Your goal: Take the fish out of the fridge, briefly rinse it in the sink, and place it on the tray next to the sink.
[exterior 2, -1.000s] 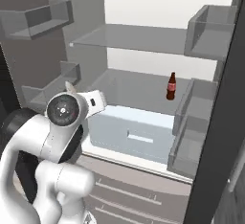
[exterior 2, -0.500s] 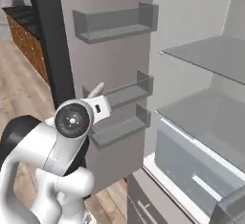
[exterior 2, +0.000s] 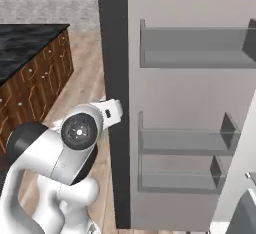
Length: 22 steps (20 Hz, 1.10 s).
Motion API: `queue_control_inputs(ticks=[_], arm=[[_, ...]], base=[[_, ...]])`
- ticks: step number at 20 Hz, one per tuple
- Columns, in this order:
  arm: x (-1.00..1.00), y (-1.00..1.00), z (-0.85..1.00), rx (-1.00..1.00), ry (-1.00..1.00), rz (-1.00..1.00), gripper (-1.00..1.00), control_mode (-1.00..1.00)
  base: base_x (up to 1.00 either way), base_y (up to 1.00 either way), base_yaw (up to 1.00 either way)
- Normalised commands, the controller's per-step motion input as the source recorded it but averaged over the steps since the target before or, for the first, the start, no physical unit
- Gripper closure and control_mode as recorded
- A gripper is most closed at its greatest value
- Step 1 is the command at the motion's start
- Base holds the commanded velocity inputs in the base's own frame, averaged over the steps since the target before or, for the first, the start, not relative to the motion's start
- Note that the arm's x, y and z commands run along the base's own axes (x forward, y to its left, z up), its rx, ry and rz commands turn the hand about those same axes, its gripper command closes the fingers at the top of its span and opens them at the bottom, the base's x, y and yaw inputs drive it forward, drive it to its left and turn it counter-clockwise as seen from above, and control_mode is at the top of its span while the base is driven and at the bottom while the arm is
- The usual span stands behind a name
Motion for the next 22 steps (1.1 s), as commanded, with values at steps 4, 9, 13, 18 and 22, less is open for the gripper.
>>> queue_control_inputs(ticks=[4, 9, 13, 18, 22], arm=[[0.00, 0.00, 0.00, 0.00, 0.00, 0.00, 1.00, 1.00], [0.00, 0.00, 0.00, 0.00, 0.00, 0.00, 1.00, 1.00], [0.00, 0.00, 0.00, 0.00, 0.00, 0.00, 1.00, 1.00], [0.00, 0.00, 0.00, 0.00, 0.00, 0.00, 1.00, 1.00], [0.00, 0.00, 0.00, 0.00, 0.00, 0.00, 1.00, 1.00]], base=[[-0.40, 0.99, 0.71], [0.36, 1.00, 0.45], [1.00, 0.14, -0.13], [1.00, -0.02, -0.41], [1.00, -0.07, -0.43]])
